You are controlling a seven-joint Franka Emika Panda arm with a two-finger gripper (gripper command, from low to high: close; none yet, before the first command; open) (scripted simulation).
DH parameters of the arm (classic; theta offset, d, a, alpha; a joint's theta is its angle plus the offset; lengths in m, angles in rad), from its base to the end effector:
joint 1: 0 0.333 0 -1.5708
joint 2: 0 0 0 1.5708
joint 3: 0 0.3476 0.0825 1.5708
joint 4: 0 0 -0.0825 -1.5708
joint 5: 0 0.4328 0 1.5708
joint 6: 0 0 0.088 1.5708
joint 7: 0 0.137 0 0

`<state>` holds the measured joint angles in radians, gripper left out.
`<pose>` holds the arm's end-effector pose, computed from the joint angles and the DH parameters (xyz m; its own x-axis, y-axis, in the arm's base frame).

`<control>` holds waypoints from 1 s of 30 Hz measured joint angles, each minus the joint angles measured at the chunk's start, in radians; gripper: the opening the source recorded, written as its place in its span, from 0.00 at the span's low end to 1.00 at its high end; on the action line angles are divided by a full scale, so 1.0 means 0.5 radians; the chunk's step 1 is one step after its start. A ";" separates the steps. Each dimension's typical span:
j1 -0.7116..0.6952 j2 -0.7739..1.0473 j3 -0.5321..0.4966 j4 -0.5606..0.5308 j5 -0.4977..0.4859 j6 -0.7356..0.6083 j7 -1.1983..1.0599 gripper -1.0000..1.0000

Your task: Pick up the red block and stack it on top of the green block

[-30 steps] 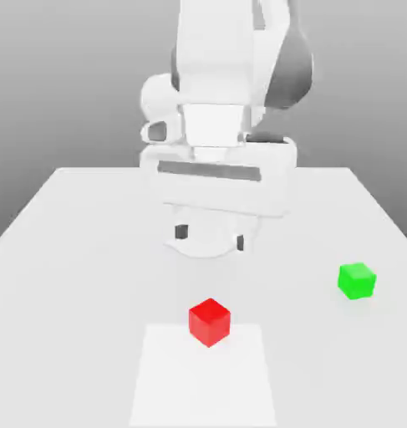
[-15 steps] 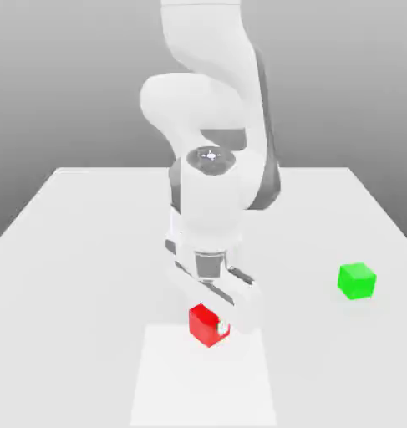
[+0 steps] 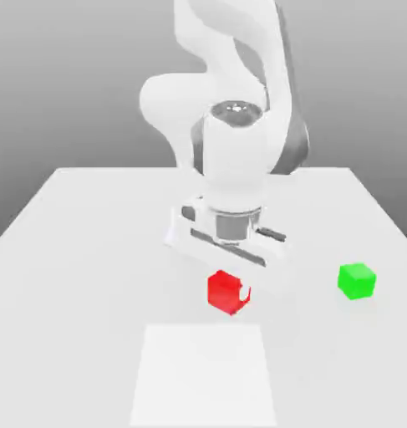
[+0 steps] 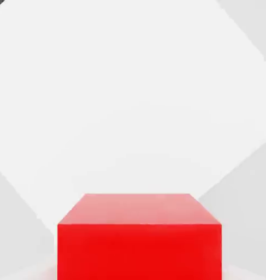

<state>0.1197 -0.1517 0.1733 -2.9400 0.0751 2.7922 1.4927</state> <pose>0.3317 0.0923 0.1742 0.2942 -0.9557 0.0004 -0.9557 -0.2942 -0.0026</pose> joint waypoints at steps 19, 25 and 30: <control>0.911 0.046 0.565 0.178 -0.083 -0.159 -0.755 0.00; 0.814 0.297 0.550 0.198 -0.513 0.019 -0.452 0.00; 0.806 0.450 0.557 0.194 -0.566 0.204 -0.416 0.00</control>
